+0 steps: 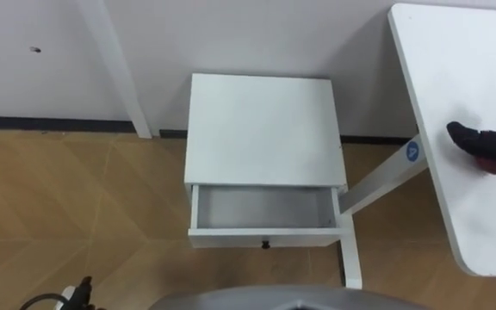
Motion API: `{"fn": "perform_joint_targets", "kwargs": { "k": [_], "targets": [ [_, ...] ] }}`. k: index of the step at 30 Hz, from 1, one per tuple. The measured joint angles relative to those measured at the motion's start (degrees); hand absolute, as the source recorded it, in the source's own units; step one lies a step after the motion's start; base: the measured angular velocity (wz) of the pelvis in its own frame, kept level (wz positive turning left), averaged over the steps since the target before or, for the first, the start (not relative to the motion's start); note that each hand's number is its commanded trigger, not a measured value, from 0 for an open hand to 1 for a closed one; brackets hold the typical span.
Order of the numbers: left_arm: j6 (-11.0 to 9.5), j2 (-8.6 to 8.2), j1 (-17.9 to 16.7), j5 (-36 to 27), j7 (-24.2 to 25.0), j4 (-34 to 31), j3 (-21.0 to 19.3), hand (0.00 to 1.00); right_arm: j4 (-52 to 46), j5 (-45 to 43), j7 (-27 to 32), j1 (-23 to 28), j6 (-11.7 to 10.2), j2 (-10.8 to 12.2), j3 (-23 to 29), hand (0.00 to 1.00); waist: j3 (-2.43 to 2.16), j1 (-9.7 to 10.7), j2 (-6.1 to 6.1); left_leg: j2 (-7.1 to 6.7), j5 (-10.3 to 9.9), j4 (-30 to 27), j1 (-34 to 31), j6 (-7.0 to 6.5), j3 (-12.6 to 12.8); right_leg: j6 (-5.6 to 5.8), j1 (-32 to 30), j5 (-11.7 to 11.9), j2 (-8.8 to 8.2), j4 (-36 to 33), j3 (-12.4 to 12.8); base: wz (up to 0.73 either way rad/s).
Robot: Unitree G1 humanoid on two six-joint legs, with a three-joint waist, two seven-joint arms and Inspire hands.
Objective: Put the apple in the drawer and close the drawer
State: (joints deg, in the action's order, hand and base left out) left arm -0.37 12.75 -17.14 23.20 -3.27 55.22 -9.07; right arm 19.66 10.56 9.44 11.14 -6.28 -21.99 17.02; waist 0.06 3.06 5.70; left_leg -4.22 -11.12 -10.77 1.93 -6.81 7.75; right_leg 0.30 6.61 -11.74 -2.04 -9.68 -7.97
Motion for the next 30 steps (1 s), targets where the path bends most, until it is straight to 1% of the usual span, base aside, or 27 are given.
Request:
{"fn": "perform_joint_targets", "kwargs": {
  "k": [8, 11, 17, 21, 25, 26, 27, 28, 29, 30],
  "targets": [
    [-0.1, 0.07, -0.1, 0.0, 0.0, 0.0, 0.0, 0.00, 0.5, 0.4, 0.4, 1.0, 0.0, 0.0, 0.0, 0.00, 0.00, 0.0, -0.20, 0.03, 0.0, 0.0, -0.4, 0.00, 0.0, 0.00, -0.3, 0.0, -0.01, -0.1, 0.0, 0.00],
    [-0.5, 0.08, -0.1, 0.0, 0.0, 0.0, 0.0, 0.00, 0.5, 0.4, 0.4, 1.0, -0.2, 0.0, 0.0, 0.00, 0.00, 0.0, -0.30, 0.03, 0.0, 0.0, -0.4, 0.00, 0.0, 0.00, -0.3, 0.0, 0.00, -0.1, 0.0, 0.00],
    [-1.3, 0.17, -0.1, 0.1, -0.1, 0.0, 0.0, 0.00, 2.1, 0.3, 0.4, 1.0, -1.2, 0.0, 0.0, 0.00, -0.12, -0.1, -0.49, 0.03, 0.0, 0.0, -0.3, 0.00, 0.1, 0.00, -0.1, 0.0, 0.00, 0.0, 0.0, 0.00],
    [-1.3, 0.17, 0.2, 0.0, -0.1, 0.1, 0.0, 0.00, 2.1, 0.1, 0.3, 1.5, -1.3, 0.0, 0.0, 0.00, -0.32, -0.3, -0.93, 0.02, 0.0, 0.1, -0.3, 0.00, 0.1, 0.00, -0.1, 0.0, -0.01, 0.0, 0.0, 0.00],
    [-1.3, 0.17, 0.2, 0.0, -0.1, 0.3, 0.0, 0.00, 2.1, 0.1, 0.3, 1.6, -1.3, 0.0, 0.0, 0.00, -0.27, -0.3, -1.20, 0.02, 0.0, 0.1, -0.3, 0.00, 0.1, 0.00, -0.1, 0.0, -0.01, 0.0, 0.0, 0.00],
    [-1.3, 0.17, 0.1, 0.0, 0.0, 0.5, 0.0, 0.00, 2.1, 0.1, 0.3, 1.5, -1.3, 0.0, 0.0, 0.03, -0.24, -0.3, -1.25, 0.02, 0.0, 0.2, -0.3, 0.00, 0.1, 0.00, -0.1, 0.0, -0.02, 0.0, -0.1, 0.00],
    [-1.3, 0.16, 0.1, 0.0, 0.0, 0.6, 0.0, 0.00, 2.2, -0.3, 0.3, 1.5, -1.3, 0.0, 0.0, 0.12, -0.21, -0.4, -1.30, 0.02, 0.0, 0.2, -0.2, 0.00, 0.1, 0.00, -0.1, 0.0, -0.02, 0.0, -0.1, 0.00],
    [-1.3, 0.16, 0.1, 0.0, 0.0, 0.7, 0.0, 0.00, 2.3, -0.6, 0.3, 1.5, -1.3, 0.0, 0.0, 0.25, -0.20, -0.4, -1.32, 0.02, 0.0, 0.2, -0.2, 0.00, 0.1, 0.00, -0.1, 0.0, -0.02, 0.0, -0.1, 0.00],
    [-1.4, 0.17, 0.1, 0.0, 0.0, 1.0, 0.0, 0.00, 2.8, -1.0, 0.2, 1.5, -1.4, 0.0, -0.1, 0.74, -0.19, -0.3, -1.31, 0.02, 0.0, 0.2, -0.2, 0.00, 0.1, 0.00, -0.2, 0.0, -0.03, 0.0, -0.2, 0.00],
    [-1.5, 0.17, 0.1, 0.0, 0.0, 1.2, 0.0, 0.00, 3.6, -1.8, 0.2, 1.3, -1.6, 0.0, 0.0, 0.89, -0.17, -0.4, -1.26, 0.01, 0.0, 0.2, -0.2, 0.00, 0.1, 0.00, -0.2, 0.0, -0.03, 0.0, -0.3, 0.00]
  ]
}}
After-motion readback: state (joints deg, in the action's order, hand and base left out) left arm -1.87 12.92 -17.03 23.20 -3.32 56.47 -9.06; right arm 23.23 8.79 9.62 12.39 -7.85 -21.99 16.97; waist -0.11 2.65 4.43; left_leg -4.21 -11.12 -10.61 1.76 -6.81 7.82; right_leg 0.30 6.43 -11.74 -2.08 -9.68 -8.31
